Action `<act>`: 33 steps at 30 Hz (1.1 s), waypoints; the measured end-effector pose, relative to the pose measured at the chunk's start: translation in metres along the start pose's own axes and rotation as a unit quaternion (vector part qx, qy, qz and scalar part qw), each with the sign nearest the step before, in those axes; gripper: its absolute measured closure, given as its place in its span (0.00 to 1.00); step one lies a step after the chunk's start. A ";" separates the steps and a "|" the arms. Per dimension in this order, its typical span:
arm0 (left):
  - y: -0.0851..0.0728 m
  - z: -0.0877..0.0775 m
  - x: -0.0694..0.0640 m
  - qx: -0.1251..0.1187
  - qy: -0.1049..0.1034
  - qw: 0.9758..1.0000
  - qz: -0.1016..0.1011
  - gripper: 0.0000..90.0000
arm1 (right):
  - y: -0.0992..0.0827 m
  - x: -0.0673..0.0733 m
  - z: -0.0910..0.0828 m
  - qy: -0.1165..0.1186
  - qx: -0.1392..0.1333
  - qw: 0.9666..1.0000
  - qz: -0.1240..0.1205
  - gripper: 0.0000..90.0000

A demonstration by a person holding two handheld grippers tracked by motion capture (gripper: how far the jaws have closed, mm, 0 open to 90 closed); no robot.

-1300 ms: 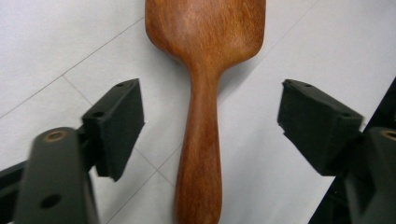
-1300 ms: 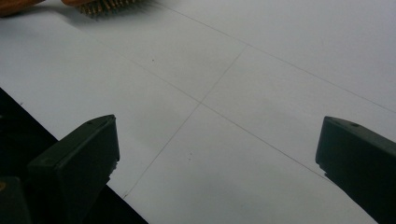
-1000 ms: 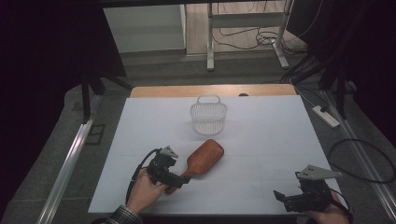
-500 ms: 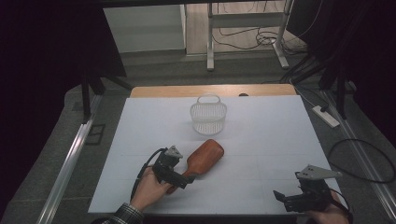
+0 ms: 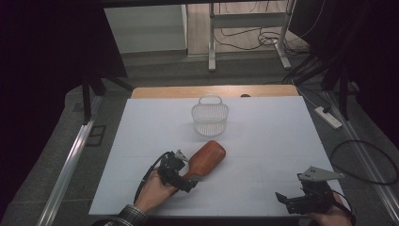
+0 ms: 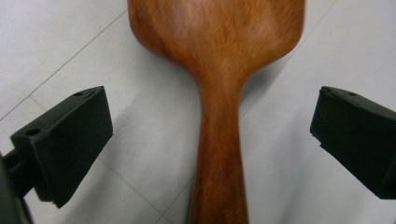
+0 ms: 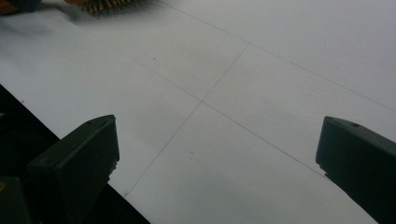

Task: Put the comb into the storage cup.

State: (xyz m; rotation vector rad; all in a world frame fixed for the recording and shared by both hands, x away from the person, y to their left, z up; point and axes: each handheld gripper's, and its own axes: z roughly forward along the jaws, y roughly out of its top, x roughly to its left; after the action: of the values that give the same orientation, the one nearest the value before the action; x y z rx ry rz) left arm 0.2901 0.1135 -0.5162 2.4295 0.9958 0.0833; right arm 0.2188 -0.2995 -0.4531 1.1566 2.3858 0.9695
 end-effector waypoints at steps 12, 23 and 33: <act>0.000 -0.003 -0.001 0.009 0.010 1.000 -0.008 0.28 | 0.000 0.000 0.000 0.000 0.001 1.000 -0.003 0.00; 0.000 -0.001 -0.004 0.008 0.007 1.000 -0.003 0.65 | 0.000 0.001 0.000 0.000 0.002 1.000 -0.004 0.00; 0.002 0.000 -0.004 0.009 -0.006 1.000 -0.006 0.79 | 0.000 0.001 0.000 0.000 0.004 1.000 -0.005 0.00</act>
State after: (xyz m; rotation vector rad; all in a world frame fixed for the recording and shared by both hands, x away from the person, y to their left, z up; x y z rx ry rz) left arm 0.2885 0.1098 -0.5147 2.4380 1.0110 0.0563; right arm 0.2185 -0.2983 -0.4533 1.1451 2.3946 0.9579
